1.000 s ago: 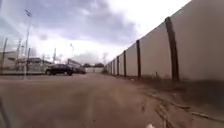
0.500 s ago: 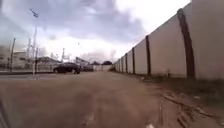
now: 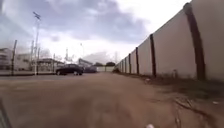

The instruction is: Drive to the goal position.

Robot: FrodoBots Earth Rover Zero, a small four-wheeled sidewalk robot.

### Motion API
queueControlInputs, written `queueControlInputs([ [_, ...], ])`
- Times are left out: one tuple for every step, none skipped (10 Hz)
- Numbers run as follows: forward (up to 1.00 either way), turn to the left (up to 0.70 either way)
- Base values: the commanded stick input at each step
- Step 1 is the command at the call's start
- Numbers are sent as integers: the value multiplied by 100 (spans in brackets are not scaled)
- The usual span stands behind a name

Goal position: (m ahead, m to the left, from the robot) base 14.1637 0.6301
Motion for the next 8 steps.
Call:
queueControlInputs([
  [70,0],
  [70,0],
  [70,0],
  [70,0],
  [70,0],
  [70,-15],
  [70,-28],
  [70,-28],
])
